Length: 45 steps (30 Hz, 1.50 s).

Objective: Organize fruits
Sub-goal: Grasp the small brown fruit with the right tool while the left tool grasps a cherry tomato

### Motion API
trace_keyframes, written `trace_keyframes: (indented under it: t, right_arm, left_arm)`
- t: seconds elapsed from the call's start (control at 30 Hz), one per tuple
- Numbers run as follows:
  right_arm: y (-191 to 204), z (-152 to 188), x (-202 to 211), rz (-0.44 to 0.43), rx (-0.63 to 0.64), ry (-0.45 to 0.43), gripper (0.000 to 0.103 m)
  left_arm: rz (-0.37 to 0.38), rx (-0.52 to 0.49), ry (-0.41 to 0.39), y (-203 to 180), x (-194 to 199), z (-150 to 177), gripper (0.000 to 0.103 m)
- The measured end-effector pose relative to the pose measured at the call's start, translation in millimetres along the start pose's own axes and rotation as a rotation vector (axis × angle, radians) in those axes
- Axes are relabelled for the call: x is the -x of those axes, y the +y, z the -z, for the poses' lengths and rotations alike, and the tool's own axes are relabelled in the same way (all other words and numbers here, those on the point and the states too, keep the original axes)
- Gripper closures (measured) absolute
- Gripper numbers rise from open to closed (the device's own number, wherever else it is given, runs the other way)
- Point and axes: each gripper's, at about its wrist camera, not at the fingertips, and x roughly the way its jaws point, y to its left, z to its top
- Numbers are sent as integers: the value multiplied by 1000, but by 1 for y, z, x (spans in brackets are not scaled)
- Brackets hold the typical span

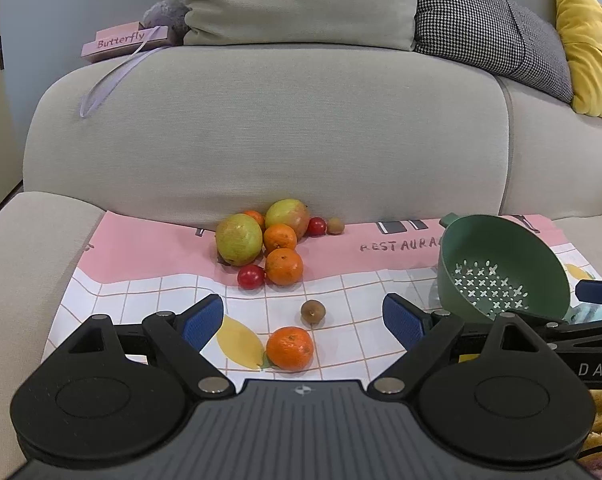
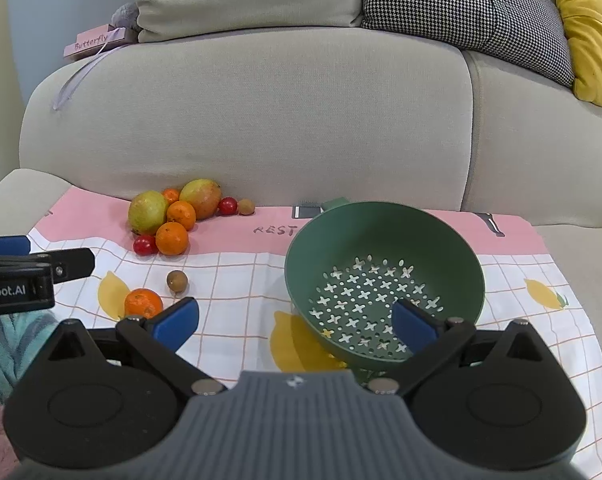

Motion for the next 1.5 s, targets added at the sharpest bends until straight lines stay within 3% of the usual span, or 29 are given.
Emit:
trace_keyframes:
  t: [0.3, 0.5, 0.8, 0.97, 1.3, 1.5]
  right_arm:
    - [8, -3, -7, -22, 44, -32, 4]
    - [18, -12, -22, -89, 67, -12, 4]
    - [43, -24, -57, -176, 157, 33, 31]
    - [60, -28, -80, -213, 210, 55, 37]
    - [92, -34, -132, -230, 280, 138, 38]
    - [105, -35, -162, -294, 255, 224, 39]
  left_arm:
    - [7, -48, 63, 10, -8, -9, 3]
    - [-5, -33, 89, 23, -16, -16, 10]
    - [9, -42, 126, 37, -38, -23, 23]
    - [-16, -56, 151, 49, -53, -24, 30]
    - [-25, -28, 214, 82, -93, -38, 30]
    - [25, -30, 259, 94, -115, -37, 30]
